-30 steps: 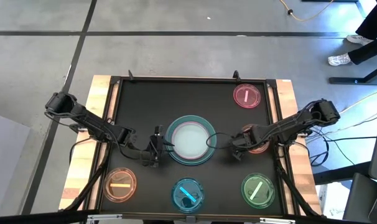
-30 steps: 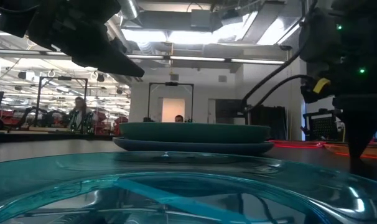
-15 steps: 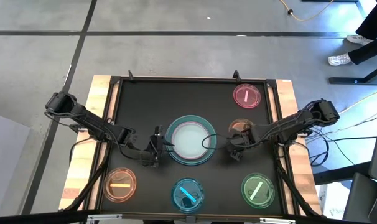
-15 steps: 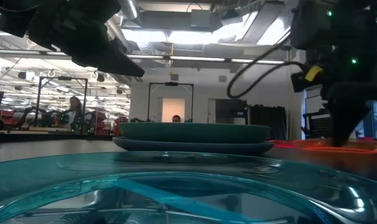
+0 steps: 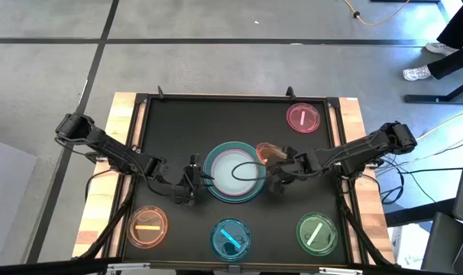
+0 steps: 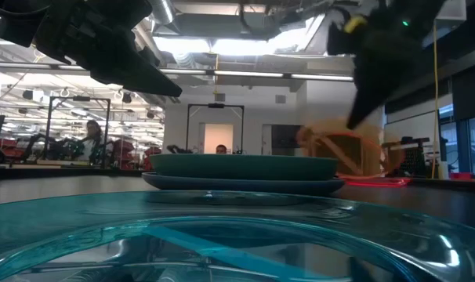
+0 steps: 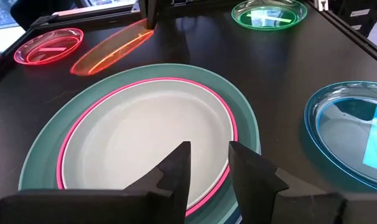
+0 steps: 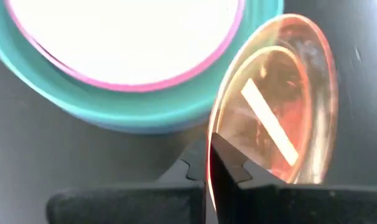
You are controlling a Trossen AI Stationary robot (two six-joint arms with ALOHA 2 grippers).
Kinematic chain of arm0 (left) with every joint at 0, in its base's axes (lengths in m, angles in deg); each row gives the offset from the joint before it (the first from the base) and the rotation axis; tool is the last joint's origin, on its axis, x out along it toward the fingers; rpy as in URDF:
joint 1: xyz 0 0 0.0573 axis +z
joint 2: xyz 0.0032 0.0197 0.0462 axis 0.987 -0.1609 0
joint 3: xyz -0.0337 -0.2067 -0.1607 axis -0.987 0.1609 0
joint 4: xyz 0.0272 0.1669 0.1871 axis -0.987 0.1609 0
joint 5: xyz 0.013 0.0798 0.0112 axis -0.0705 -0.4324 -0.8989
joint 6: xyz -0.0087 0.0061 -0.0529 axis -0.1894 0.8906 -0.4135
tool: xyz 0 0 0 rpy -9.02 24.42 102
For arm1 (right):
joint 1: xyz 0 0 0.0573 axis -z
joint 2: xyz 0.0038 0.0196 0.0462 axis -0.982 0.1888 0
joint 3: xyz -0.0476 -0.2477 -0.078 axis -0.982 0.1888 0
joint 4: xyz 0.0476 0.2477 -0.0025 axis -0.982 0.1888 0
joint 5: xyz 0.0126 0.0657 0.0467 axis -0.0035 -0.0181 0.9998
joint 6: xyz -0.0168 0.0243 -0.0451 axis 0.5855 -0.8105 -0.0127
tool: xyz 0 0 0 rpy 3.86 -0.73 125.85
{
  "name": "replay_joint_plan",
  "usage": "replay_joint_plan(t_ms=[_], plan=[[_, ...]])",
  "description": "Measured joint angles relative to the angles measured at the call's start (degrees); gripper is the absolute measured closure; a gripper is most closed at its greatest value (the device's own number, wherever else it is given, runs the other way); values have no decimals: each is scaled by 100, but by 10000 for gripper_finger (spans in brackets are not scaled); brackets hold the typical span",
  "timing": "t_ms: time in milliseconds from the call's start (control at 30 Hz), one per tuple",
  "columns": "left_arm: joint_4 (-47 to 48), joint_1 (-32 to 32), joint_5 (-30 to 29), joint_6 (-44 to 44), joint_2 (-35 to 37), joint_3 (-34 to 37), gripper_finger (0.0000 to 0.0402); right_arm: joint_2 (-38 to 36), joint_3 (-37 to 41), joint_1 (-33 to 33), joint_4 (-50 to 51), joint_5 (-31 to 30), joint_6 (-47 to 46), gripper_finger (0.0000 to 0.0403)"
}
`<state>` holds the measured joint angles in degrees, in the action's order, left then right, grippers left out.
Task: Stack plastic plates
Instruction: Stack the right orange plate on top of the gray plate
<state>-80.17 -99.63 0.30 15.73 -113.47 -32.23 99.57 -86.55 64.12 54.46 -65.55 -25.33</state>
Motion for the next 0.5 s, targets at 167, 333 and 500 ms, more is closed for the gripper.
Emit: replay_joint_plan(t_ms=[167, 333, 500], plan=[[0, 0, 0, 0, 0, 0, 299, 8, -16, -2, -1257, 72, 814, 401], [-1, 0, 0, 0, 0, 0, 299, 221, -22, -2, -2397, 381, 1589, 400], [-2, 2, 0, 0, 0, 0, 299, 642, -20, -2, -2812, 522, 1849, 400]])
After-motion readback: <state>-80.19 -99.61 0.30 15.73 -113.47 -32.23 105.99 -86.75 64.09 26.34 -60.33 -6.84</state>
